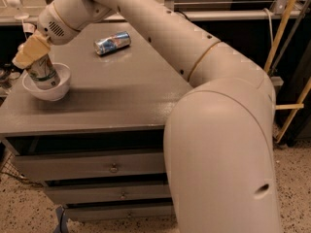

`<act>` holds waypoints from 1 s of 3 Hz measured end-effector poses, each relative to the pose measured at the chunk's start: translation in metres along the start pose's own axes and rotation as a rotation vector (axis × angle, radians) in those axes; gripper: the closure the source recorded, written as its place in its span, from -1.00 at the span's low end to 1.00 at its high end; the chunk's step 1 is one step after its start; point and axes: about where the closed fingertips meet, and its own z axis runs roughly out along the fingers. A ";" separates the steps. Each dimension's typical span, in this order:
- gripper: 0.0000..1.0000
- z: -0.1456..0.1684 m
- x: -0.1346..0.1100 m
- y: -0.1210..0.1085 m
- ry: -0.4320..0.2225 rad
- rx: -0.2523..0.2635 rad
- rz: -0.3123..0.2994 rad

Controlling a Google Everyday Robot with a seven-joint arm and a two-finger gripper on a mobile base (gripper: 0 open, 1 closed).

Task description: Place 7up can into white bowl

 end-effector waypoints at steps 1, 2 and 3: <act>-1.00 0.003 0.000 0.001 0.001 -0.005 0.000; -1.00 0.003 0.000 0.001 0.002 -0.005 0.000; -1.00 -0.025 0.022 -0.003 0.014 0.046 0.001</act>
Offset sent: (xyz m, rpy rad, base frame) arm -0.0011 0.0021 -0.0016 -0.0012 0.0023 0.0038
